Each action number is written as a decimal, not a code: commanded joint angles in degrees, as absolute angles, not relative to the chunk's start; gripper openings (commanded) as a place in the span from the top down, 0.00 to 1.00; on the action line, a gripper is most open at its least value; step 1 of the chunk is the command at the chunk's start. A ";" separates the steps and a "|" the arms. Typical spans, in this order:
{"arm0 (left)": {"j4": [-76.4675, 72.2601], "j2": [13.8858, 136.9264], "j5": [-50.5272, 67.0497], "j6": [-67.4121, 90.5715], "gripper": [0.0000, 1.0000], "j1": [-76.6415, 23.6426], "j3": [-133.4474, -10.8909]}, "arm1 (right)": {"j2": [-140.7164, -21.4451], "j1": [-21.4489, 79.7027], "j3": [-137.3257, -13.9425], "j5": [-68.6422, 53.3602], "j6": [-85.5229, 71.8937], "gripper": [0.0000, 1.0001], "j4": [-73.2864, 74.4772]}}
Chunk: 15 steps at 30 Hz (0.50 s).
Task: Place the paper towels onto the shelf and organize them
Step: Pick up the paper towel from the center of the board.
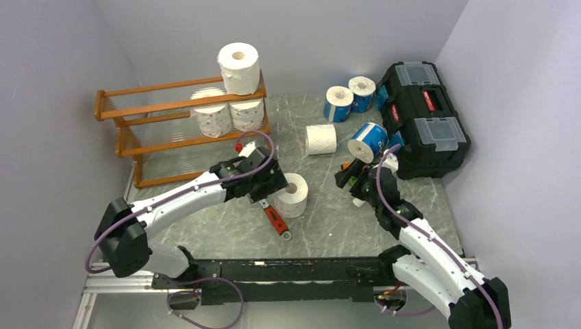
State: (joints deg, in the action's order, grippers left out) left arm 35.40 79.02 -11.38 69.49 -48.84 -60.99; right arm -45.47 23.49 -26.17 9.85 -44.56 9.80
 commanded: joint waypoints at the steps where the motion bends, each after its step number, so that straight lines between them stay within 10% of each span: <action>1: 37.07 80.73 -10.78 72.51 0.19 -49.15 -63.45 | -44.08 23.27 -26.35 9.49 -43.64 0.01 8.14; 15: 38.23 84.54 -9.96 72.27 0.27 -49.77 -66.32 | -43.69 23.21 -26.19 9.50 -43.59 0.01 8.12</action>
State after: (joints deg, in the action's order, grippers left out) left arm 37.45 83.57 -10.35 70.76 -49.43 -64.20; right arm -44.56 23.42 -26.17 9.87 -44.47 9.80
